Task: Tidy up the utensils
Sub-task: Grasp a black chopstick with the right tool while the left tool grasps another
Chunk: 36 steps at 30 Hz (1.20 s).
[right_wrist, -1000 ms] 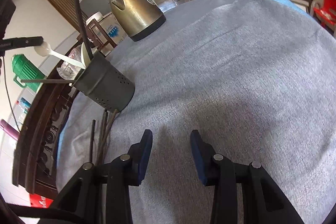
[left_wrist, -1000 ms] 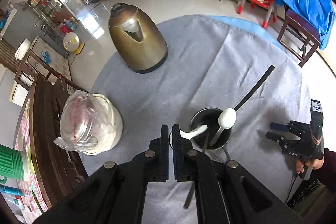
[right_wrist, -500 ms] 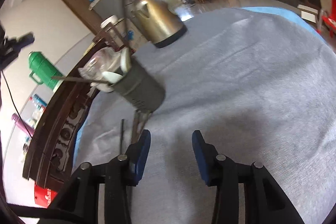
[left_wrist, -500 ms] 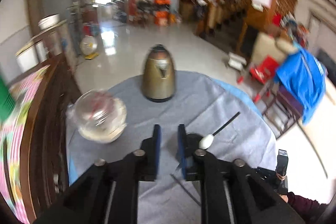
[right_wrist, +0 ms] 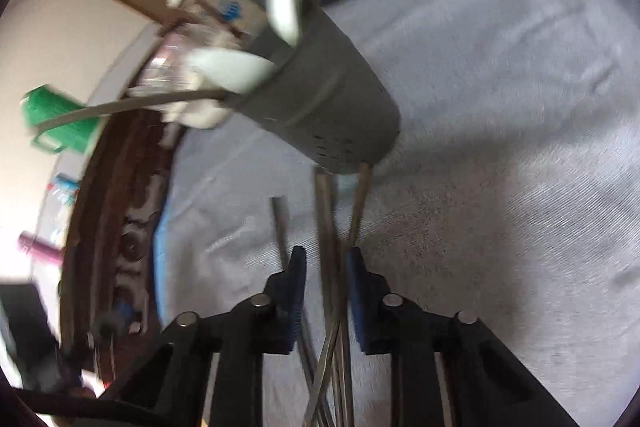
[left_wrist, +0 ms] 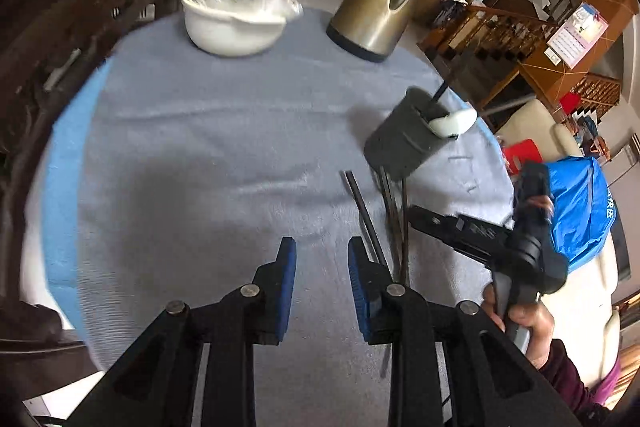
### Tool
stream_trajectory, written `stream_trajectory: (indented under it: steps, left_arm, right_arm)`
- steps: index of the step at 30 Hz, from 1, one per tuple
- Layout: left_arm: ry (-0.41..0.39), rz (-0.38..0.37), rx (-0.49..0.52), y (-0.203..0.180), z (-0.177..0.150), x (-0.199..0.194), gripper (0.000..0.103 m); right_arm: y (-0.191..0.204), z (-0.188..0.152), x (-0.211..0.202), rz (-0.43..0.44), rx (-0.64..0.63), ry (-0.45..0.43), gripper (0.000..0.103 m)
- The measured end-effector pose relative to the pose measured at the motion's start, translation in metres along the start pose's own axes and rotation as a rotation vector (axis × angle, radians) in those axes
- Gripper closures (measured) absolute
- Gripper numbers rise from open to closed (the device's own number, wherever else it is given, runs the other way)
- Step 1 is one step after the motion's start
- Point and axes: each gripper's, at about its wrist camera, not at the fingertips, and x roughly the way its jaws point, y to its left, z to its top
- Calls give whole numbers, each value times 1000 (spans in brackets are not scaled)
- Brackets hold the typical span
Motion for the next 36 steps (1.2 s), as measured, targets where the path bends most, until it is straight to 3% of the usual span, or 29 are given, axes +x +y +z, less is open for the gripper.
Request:
stream_trajectory:
  steps: [4,11,18,25,31,32,34,36]
  left_arm:
    - [-4,-23,5,-3,6,11,76]
    - [27,-26,-5,-16,22,45,77]
    - [90,27,28,-40,36,92,76]
    - [174,85,59,-50,44,133,76]
    - [184,84,40,-44,47,145,76]
    - [181,84,45,-44,46,145,77]
    - [181,93,74,-48,45,148,91]
    - [173,94,90,-52,43,150,93]
  right_arm:
    - [-10,0,14,-31,122,-5,91]
    - [4,-1,15,-164,8,-31,97]
    - [-25,-5,-15,-243,-43,-69,98]
    - [-53,14,-26,-194,-11,25,95]
    - [-44,42,-12,-255,-31,71,94]
    - [-39,44,-10,-279,-58,65,94]
    - [-30,29,-3,-320,-127,52,95]
    - [-23,27,0,-358,-185,52,96]
